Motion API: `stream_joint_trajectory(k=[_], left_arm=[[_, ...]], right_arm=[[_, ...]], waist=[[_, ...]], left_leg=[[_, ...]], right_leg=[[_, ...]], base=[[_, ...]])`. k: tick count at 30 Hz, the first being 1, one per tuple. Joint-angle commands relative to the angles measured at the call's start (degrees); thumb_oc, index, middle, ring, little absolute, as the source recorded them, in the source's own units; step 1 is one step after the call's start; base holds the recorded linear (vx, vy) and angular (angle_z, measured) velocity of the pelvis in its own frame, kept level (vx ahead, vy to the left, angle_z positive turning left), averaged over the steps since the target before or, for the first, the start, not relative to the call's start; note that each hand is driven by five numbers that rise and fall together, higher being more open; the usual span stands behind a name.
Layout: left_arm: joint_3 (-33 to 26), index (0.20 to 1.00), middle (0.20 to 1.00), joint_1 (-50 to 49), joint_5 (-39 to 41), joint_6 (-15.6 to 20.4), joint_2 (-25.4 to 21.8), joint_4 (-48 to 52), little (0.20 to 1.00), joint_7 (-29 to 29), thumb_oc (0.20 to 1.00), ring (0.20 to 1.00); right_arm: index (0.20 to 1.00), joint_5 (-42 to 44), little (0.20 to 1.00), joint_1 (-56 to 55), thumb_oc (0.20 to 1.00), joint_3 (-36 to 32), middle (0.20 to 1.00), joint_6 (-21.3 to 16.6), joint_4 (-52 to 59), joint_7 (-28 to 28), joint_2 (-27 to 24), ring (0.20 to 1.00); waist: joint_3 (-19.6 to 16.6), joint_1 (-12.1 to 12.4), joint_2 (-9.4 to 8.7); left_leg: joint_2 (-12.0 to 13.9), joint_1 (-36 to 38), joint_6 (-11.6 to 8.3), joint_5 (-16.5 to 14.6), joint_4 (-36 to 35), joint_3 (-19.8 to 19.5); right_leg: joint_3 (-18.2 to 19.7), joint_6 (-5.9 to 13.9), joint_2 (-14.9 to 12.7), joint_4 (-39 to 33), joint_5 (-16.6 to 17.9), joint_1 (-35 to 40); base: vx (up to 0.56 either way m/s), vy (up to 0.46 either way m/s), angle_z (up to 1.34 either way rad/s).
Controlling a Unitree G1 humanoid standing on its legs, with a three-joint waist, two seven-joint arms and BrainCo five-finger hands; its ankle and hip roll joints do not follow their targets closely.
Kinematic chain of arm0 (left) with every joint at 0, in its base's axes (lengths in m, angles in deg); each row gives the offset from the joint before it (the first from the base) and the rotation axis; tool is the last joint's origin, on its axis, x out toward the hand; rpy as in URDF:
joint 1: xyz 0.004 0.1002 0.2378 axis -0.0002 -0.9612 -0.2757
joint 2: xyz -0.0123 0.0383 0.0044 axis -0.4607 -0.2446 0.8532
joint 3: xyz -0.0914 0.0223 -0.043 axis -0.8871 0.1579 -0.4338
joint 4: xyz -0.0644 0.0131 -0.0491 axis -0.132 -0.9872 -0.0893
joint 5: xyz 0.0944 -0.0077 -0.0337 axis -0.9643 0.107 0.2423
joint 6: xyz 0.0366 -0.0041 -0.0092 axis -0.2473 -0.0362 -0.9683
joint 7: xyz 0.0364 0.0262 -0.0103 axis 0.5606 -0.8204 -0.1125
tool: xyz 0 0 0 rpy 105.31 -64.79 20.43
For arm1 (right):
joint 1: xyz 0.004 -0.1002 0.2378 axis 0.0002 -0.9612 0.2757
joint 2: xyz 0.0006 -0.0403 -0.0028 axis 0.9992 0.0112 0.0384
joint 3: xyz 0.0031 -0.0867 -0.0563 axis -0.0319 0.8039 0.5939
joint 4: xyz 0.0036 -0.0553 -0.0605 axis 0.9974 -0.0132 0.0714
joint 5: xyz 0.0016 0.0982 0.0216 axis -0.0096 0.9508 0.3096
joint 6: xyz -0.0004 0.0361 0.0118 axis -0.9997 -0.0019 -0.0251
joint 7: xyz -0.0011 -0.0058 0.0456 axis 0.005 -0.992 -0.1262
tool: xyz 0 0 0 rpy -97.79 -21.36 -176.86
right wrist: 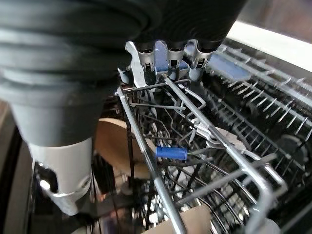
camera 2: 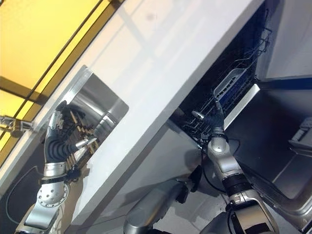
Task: Pick up plates and place into dishwasher.
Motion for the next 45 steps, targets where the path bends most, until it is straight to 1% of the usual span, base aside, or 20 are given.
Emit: stream_joint_trajectory(k=[1, 4, 7, 11, 13, 16, 19, 21, 22, 23, 24, 25, 28, 29, 30, 33, 37, 39, 42, 45], left_arm=[[-5.4, 1.000, 1.000, 0.2, 3.7, 4.2, 0.0, 4.7, 1.000, -0.2, 1.000, 1.000], [-5.7, 1.000, 1.000, 0.3, 4.5, 4.7, -0.2, 4.6, 1.000, -1.4, 1.000, 1.000], [-5.7, 1.000, 1.000, 0.3, 4.6, 5.3, -0.4, 4.5, 1.000, -2.3, 1.000, 1.000], [-5.8, 1.000, 1.000, 0.3, 4.8, 6.1, -0.6, 5.2, 1.000, -2.3, 1.000, 1.000], [-5.7, 1.000, 1.000, 0.6, 4.9, 6.5, -0.7, 5.4, 1.000, -1.8, 1.000, 1.000], [-5.2, 1.000, 1.000, 1.7, 4.6, 6.8, -0.8, 5.3, 1.000, -1.1, 1.000, 1.000], [-4.6, 1.000, 1.000, 3.0, 3.7, 5.7, -0.5, 5.6, 1.000, 0.7, 1.000, 1.000], [-4.3, 1.000, 1.000, 3.7, 2.7, 5.2, -0.2, 5.4, 1.000, 2.1, 1.000, 1.000], [-4.1, 1.000, 1.000, 4.3, 2.5, 4.3, -0.2, 5.5, 1.000, 3.2, 1.000, 1.000], [-3.9, 1.000, 1.000, 4.6, 2.4, 4.1, -0.2, 5.6, 1.000, 3.5, 1.000, 1.000], [-3.7, 1.000, 1.000, 5.3, 2.0, 3.0, -0.3, 5.7, 1.000, 4.4, 1.000, 1.000], [-3.6, 1.000, 1.000, 5.9, 1.9, 2.2, -0.6, 5.8, 1.000, 5.0, 1.000, 1.000], [-2.9, 1.000, 1.000, 8.3, 1.2, -0.8, -1.2, 5.9, 1.000, 6.7, 1.000, 1.000], [-2.8, 1.000, 1.000, 8.7, 1.0, -1.1, -1.3, 5.9, 1.000, 6.8, 1.000, 1.000], [-2.5, 1.000, 1.000, 9.8, 0.6, -3.0, -1.5, 6.3, 1.000, 7.7, 1.000, 1.000], [-1.9, 1.000, 1.000, 11.6, -0.4, -5.2, -1.7, 6.2, 1.000, 9.0, 1.000, 1.000], [-1.8, 1.000, 1.000, 13.2, -1.7, -7.4, -1.6, 6.4, 1.000, 10.1, 1.000, 1.000], [-1.8, 1.000, 1.000, 13.7, -1.8, -8.2, -1.9, 6.2, 1.000, 10.3, 1.000, 1.000], [-1.7, 1.000, 1.000, 13.4, -2.3, -8.7, -1.6, 5.7, 1.000, 10.5, 1.000, 1.000], [-1.1, 1.000, 1.000, 12.5, -3.4, -8.4, -0.9, 5.7, 1.000, 11.2, 1.000, 1.000]], right_arm=[[1.000, -2.3, 1.000, 16.6, 1.000, 6.8, 1.000, -7.1, 5.2, 7.2, 2.7, 1.000], [1.000, -1.2, 1.000, 19.0, 1.000, 6.5, 1.000, -7.6, 4.1, 10.2, 2.4, 1.000], [1.000, -0.1, 1.000, 20.2, 1.000, 6.8, 1.000, -7.7, 3.6, 10.5, 1.8, 1.000], [1.000, 0.3, 1.000, 20.5, 1.000, 5.7, 1.000, -8.1, 3.1, 8.1, 0.2, 1.000], [1.000, -0.6, 1.000, 20.1, 1.000, 4.8, 1.000, -7.5, 3.1, 6.2, -0.7, 1.000], [1.000, -2.7, 1.000, 19.5, 1.000, 3.1, 1.000, -7.0, 3.3, 2.7, -2.3, 1.000], [1.000, -5.2, 1.000, 17.8, 1.000, 1.0, 1.000, -5.1, 5.7, -2.0, -4.0, 1.000], [1.000, -7.7, 1.000, 15.9, 1.000, -0.4, 1.000, -3.2, 7.8, -4.4, -5.0, 1.000], [1.000, -9.2, 1.000, 14.7, 1.000, -1.4, 1.000, -1.5, 9.0, -5.9, -6.0, 1.000], [1.000, -9.9, 1.000, 14.1, 1.000, -1.8, 1.000, -0.6, 9.4, -6.9, -6.4, 1.000], [1.000, -10.5, 1.000, 13.0, 1.000, -2.7, 1.000, 0.3, 10.2, -7.2, -7.3, 1.000], [1.000, -10.9, 1.000, 12.0, 1.000, -3.4, 1.000, 1.3, 11.1, -7.7, -8.0, 1.000], [1.000, -12.6, 1.000, 9.2, 1.000, -5.6, 1.000, 4.6, 13.0, -8.9, -9.7, 1.000], [1.000, -12.6, 1.000, 8.8, 1.000, -5.9, 1.000, 4.9, 13.1, -9.3, -9.9, 1.000], [1.000, -12.2, 1.000, 7.4, 1.000, -6.7, 1.000, 4.9, 13.8, -8.9, -10.3, 1.000], [1.000, -12.1, 1.000, 5.1, 1.000, -7.5, 1.000, 5.6, 15.0, -8.7, -10.3, 1.000], [1.000, -11.2, 1.000, 2.0, 1.000, -8.5, 1.000, 4.8, 15.9, -9.9, -10.2, 1.000], [1.000, -9.4, 1.000, -0.5, 1.000, -9.7, 1.000, 3.5, 16.4, -12.2, -10.0, 1.000], [1.000, -8.5, 1.000, -6.0, 1.000, -12.3, 1.000, 1.3, 17.3, -16.9, -8.5, 1.000], [1.000, -7.6, 1.000, -11.7, 1.000, -14.7, 1.000, -1.8, 18.1, -22.6, -6.7, 1.000]], waist=[[3.5, 3.9, 8.50], [3.3, 4.7, 8.52], [3.1, 4.9, 8.44], [3.4, 4.4, 8.41], [3.7, 3.7, 8.20], [4.4, 2.3, 7.71], [5.0, 0.3, 7.07], [5.4, -1.2, 6.52], [5.7, -2.6, 6.11], [5.7, -3.0, 5.99], [5.7, -4.1, 5.51], [5.8, -4.7, 5.58], [5.8, -7.3, 4.25], [5.8, -7.5, 4.06], [5.8, -8.7, 3.33], [5.8, -10.4, 2.23], [5.8, -11.8, 1.03], [5.8, -12.8, 0.35], [5.2, -14.1, -0.27], [4.9, -15.5, -0.36]], left_leg=[[-1.0, -0.2, 1.02, -10.4, 10.8, 2.2], [-1.5, -0.6, 1.08, -10.7, 11.4, 2.0], [-1.6, -0.6, 1.02, -10.7, 11.7, 2.0], [-1.1, -0.3, 1.03, -10.3, 10.9, 2.3], [-0.7, -0.1, 1.06, -10.0, 10.1, 2.5], [0.1, 0.0, 1.12, -9.6, 9.2, 3.0], [1.2, 0.6, 1.17, -9.0, 7.7, 3.8], [1.9, 0.8, 1.19, -8.7, 7.0, 4.4], [2.5, 1.0, 1.29, -8.5, 6.5, 4.9], [2.7, 1.0, 1.33, -8.5, 6.4, 5.2], [3.2, 1.0, 1.38, -8.3, 6.0, 5.5], [3.9, 0.2, 1.80, -6.6, 5.4, 6.2], [5.4, 0.0, 1.84, -6.2, 4.8, 7.3], [5.6, 0.0, 1.85, -6.1, 4.6, 7.5], [6.0, 0.3, 1.86, -6.0, 4.1, 7.7], [6.9, 1.3, 1.68, -5.5, 2.8, 8.2], [7.7, 2.2, 1.69, -5.4, 2.1, 8.7], [8.3, 2.9, 1.78, -5.5, 2.1, 9.0], [8.9, 3.4, 1.76, -5.7, 2.0, 9.3], [9.5, 3.9, 1.80, -5.8, 1.6, 9.8]], right_leg=[[3.9, -2.83, -1.0, -2.2, 11.3, -1.6], [3.2, -3.09, -1.4, -1.3, 10.7, -1.4], [3.2, -3.22, -1.5, -0.7, 10.5, -1.1], [3.5, -3.07, -1.0, -1.7, 11.0, -0.8], [3.8, -3.06, -0.4, -2.6, 11.4, -0.9], [4.7, -3.11, 0.8, -3.5, 11.9, -1.4], [5.9, -3.06, 2.5, -5.3, 12.7, -1.9], [7.0, -3.03, 3.9, -6.3, 13.2, -2.5], [7.7, -3.01, 4.8, -7.0, 13.6, -2.9], [8.0, -3.01, 5.2, -7.2, 13.7, -3.2], [8.8, -3.02, 6.3, -7.8, 14.0, -3.6], [8.7, -3.57, 7.2, -8.6, 15.8, -4.6], [10.6, -3.56, 9.6, -10.2, 16.8, -5.5], [10.9, -3.54, 9.9, -10.5, 17.0, -5.6], [11.4, -3.41, 10.8, -11.3, 17.3, -5.6], [12.3, -3.14, 12.3, -12.7, 17.7, -5.3], [12.7, -2.99, 13.7, -13.8, 18.0, -4.7], [13.0, -2.99, 14.4, -13.8, 17.9, -4.4], [13.8, -2.91, 15.3, -13.5, 17.7, -4.3], [14.9, -2.68, 16.1, -13.9, 17.6, -4.3]], base=[[-0.07, -0.019, 0.12], [-0.04, -0.024, 0.09], [-0.01, -0.012, 0.01], [-0.08, -0.048, 0.00], [-0.12, -0.072, -0.01], [-0.13, -0.075, -0.06], [-0.12, -0.049, -0.22], [-0.11, -0.041, -0.30], [-0.11, -0.036, -0.34], [-0.10, -0.037, -0.40], [-0.18, -0.016, -0.43], [-0.19, -0.039, -0.42], [-0.13, -0.078, -0.42], [-0.12, -0.119, -0.48], [-0.09, -0.102, -0.45], [-0.08, -0.089, -0.40], [-0.06, -0.079, -0.38], [-0.03, -0.098, -0.21], [0.00, -0.075, -0.12], [-0.01, -0.051, -0.10]])
